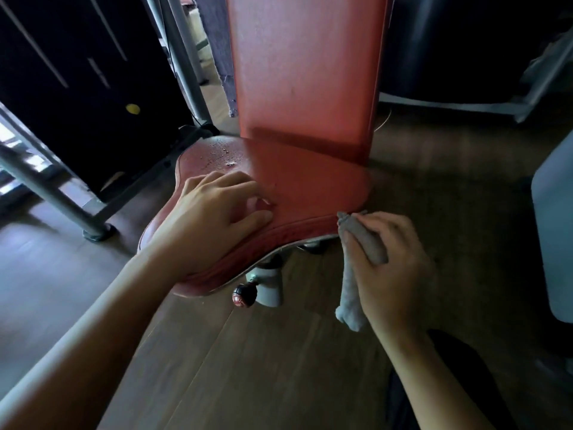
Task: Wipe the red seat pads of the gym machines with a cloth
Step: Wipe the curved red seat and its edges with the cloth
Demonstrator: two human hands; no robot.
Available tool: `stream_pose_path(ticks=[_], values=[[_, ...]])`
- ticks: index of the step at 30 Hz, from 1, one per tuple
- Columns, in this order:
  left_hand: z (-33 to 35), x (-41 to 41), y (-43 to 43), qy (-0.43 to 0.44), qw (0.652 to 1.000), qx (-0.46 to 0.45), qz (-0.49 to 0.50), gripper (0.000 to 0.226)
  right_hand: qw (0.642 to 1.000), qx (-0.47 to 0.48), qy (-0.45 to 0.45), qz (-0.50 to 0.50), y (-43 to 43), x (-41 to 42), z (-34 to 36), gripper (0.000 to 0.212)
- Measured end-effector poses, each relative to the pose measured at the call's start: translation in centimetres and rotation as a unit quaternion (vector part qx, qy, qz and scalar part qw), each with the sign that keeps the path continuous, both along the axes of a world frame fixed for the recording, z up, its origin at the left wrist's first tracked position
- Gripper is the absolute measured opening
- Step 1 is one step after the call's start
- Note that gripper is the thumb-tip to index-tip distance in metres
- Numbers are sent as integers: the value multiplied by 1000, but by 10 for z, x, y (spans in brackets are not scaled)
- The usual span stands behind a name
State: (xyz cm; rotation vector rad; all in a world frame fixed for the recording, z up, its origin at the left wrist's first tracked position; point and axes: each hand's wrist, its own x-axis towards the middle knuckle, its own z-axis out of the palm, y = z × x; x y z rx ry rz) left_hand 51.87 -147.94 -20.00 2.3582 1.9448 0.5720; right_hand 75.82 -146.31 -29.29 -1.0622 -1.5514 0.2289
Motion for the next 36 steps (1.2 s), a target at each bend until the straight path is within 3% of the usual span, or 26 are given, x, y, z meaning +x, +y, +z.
stream_pose_path(ticks=[6,11,21,26,32,36], values=[[-3,0,2,-3,1000,17,-4,32,997,-3,72,4,-3,-33,-28,14],[-5,-4,3,-32,999,28,-17,27,998,53,19,11,7,-31,-36,10],[-4,-3,9,-39,998,33,-33,19,990,-41,130,-43,15,-16,-26,13],[-1,-2,10,-38,998,27,-36,21,999,22,39,29,4,-28,-35,9],[-2,1,9,-21,999,35,-28,22,992,-26,119,-30,7,-32,-30,12],[-2,1,8,-11,999,35,-22,27,999,5,41,8,6,-28,-33,10]])
